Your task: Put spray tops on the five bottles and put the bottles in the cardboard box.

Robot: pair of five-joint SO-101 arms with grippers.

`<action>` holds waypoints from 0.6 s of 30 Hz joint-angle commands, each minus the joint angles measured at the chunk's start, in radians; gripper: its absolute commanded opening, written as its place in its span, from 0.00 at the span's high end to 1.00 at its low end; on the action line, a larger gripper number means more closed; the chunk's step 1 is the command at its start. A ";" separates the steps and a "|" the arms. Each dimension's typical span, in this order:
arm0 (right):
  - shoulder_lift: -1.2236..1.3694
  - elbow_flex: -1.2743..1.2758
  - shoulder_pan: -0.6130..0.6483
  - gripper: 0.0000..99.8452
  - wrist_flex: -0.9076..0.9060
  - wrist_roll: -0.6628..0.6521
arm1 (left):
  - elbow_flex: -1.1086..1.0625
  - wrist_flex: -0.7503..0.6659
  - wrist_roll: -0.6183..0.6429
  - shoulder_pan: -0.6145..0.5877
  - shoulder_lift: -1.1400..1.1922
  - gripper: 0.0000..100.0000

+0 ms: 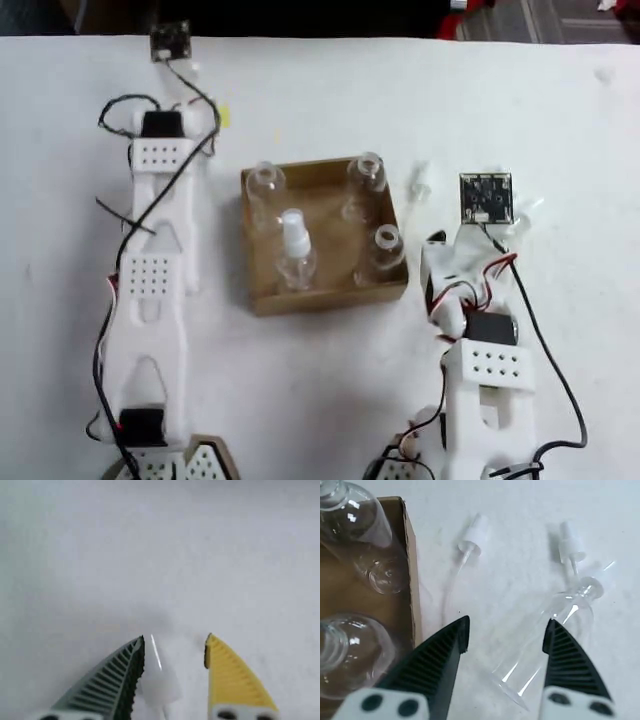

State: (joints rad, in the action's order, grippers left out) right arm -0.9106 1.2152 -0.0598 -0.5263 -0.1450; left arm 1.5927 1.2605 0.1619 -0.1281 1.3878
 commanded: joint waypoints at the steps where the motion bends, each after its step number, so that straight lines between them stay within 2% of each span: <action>1: -0.010 -0.006 0.007 0.79 0.024 -0.011 | 0.069 -0.006 0.008 -0.024 -0.012 0.82; 8: -0.010 -0.006 0.004 0.79 0.024 -0.011 | 0.060 0.025 0.008 -0.021 -0.002 0.85; 18: -0.013 -0.006 0.001 0.79 0.024 -0.011 | -0.054 -0.038 0.000 -0.016 -0.013 0.90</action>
State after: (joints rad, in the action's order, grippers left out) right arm -0.9106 1.2152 -0.0598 -0.5263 -0.1450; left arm 1.5405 1.2543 0.1619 -0.1358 1.3986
